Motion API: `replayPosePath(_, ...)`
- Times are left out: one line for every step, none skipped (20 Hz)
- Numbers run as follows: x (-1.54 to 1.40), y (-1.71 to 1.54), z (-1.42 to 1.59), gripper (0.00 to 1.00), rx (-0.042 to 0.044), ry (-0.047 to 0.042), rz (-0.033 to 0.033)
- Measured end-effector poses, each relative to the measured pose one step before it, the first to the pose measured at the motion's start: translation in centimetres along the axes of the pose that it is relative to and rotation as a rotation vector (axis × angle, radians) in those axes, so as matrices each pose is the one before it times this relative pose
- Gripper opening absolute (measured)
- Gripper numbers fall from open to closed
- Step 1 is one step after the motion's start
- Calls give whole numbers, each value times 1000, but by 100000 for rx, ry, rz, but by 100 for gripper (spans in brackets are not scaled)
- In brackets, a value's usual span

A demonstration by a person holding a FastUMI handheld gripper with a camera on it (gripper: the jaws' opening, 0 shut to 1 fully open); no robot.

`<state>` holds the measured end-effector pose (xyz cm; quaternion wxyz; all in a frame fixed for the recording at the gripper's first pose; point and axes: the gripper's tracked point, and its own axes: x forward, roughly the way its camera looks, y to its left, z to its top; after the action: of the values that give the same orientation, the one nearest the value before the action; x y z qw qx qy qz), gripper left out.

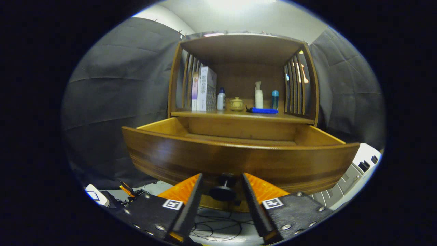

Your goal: Pull open the drawer, take out the items inside it, and place them on the countertop above the cabinet.

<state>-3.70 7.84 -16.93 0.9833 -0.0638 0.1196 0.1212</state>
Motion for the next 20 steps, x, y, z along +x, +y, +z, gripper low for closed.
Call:
replayPosePath(-292,-30,780,81,-395,-2249,493)
replayPosePath(-52,-11,831,91,-208,-1756,266)
replayPosePath(-245,39,1082,94,-577,-3273,667)
replayPosePath(-216,-108,1082,94,-777,-2168,303)
replayPosePath(113,-154,868,94,-222,-2320,268)
replayPosePath(139,-242,938,94,148,-1472,171)
replayPosePath(343,-279,639,94,533,350,199)
replayPosePath(488,-311,457,94,909,1156,328)
replayPosePath(443,-336,361,94,459,2136,643)
replayPosePath(538,-544,200,94,-210,2067,-267)
replayPosePath(535,-519,201,94,-611,1569,-415)
replayPosePath(525,-515,129,95,-875,1600,-353)
replayPosePath(625,-326,88,95,-255,1253,-440)
replayPosePath(635,-279,107,95,434,1536,102)
replayPosePath(688,-154,-106,95,702,1759,131)
replayPosePath(662,-255,-31,95,875,2479,-35)
replayPosePath(727,-276,-113,95,1124,2378,-120)
replayPosePath(775,-362,21,95,1122,2341,-516)
replayPosePath(839,-389,-116,95,661,2117,-447)
replayPosePath(856,-328,-31,95,189,2507,-548)
